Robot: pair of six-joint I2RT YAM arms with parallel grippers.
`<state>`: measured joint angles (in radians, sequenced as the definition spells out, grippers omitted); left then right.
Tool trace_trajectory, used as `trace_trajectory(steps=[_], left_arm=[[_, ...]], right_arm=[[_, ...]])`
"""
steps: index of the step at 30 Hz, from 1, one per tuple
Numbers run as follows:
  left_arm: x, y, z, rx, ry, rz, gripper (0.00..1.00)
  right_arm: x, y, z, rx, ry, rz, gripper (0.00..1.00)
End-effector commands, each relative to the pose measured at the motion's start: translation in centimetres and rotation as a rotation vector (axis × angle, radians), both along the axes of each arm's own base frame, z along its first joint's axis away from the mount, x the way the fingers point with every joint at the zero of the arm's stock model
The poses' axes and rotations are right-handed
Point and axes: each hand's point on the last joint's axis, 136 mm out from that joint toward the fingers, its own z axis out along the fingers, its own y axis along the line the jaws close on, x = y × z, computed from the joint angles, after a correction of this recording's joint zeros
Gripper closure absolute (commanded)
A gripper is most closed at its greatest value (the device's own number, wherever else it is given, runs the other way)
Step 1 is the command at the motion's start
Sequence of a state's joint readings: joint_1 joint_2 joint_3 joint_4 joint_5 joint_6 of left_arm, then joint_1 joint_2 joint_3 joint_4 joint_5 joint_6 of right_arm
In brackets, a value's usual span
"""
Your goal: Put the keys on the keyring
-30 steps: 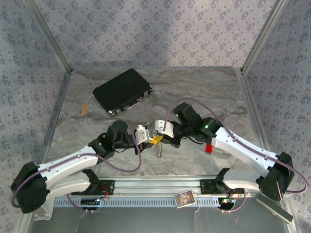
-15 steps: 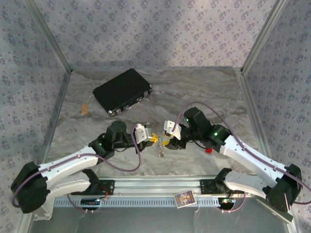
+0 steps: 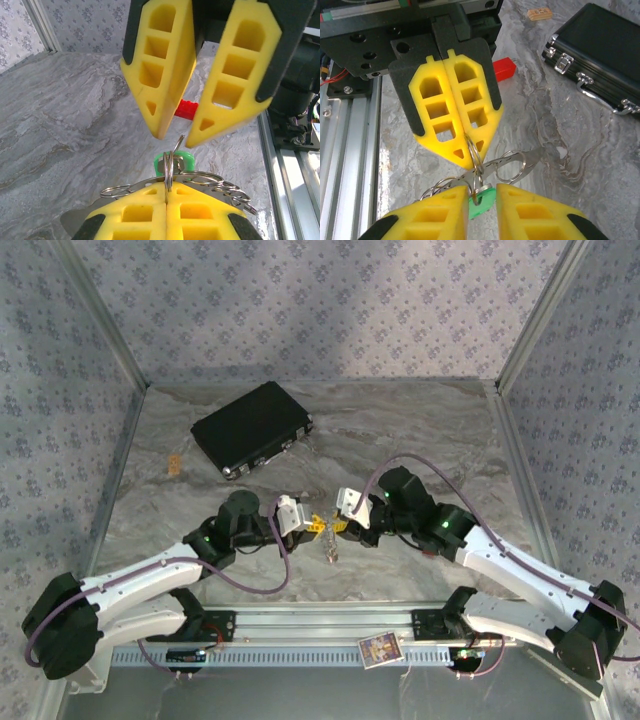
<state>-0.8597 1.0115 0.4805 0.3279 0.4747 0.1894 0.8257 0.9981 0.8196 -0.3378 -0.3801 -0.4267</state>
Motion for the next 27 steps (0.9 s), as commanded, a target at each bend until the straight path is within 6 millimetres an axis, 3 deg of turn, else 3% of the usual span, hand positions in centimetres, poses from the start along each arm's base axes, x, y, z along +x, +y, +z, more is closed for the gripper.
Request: trace_trajectory(steps=[1, 11, 21, 24, 27], left_arm=[[0.2, -0.4, 1.6, -0.057, -0.038, -0.006, 1.00], [0.2, -0.5, 1.8, -0.066, -0.044, -0.010, 1.00], [0.3, -0.6, 2.2, -0.078, -0.060, -0.010, 1.00], [0.3, -0.6, 2.1, -0.077, -0.059, -0.011, 1.00], [0.2, -0.6, 1.9, -0.074, -0.056, -0.012, 1.00]], right_arm=[[0.1, 0.0, 0.4, 0.003, -0.024, -0.008, 0.83], [-0.6, 0.6, -0.2, -0.005, 0.005, 0.048, 1.00], [-1.4, 1.1, -1.3, -0.040, 0.027, 0.088, 1.00], [-1.3, 0.6, -1.1, -0.040, 0.017, 0.069, 0.87], [-1.1, -0.3, -0.2, 0.008, 0.016, 0.047, 0.82]])
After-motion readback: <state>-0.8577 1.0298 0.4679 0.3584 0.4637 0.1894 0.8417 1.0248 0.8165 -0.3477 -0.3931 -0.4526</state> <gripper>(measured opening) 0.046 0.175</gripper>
